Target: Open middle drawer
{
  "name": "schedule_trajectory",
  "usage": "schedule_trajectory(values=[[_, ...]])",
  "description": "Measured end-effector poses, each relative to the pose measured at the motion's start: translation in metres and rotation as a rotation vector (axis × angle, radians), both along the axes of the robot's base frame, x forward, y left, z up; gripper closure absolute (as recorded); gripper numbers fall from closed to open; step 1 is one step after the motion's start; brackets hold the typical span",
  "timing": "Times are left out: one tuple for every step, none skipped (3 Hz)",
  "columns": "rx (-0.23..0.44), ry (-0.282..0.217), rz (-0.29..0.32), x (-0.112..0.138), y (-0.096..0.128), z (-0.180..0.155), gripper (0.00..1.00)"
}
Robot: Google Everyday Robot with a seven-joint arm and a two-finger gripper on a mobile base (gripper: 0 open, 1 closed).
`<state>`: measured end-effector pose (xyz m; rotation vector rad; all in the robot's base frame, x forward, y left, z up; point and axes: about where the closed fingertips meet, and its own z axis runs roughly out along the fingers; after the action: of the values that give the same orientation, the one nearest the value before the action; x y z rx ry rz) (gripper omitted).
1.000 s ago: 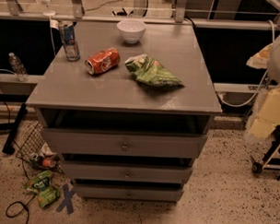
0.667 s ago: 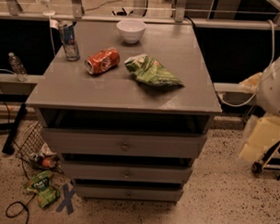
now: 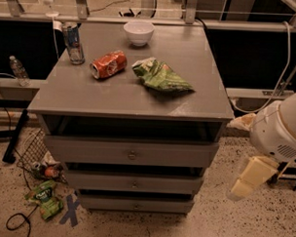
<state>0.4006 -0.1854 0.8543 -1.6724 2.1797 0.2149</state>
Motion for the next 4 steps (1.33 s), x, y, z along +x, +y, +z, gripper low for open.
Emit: schedule_trajectory(values=[[0.043,0.014,-0.013,-0.002,0.005,-0.028,0.00],[0.072,0.028,-0.015,-0.002,0.021,-0.073,0.00],[0.100,0.018,-0.011,0.002,0.052,-0.131,0.00],[0.100,0.018,-0.010,0.001,0.053,-0.131,0.00]])
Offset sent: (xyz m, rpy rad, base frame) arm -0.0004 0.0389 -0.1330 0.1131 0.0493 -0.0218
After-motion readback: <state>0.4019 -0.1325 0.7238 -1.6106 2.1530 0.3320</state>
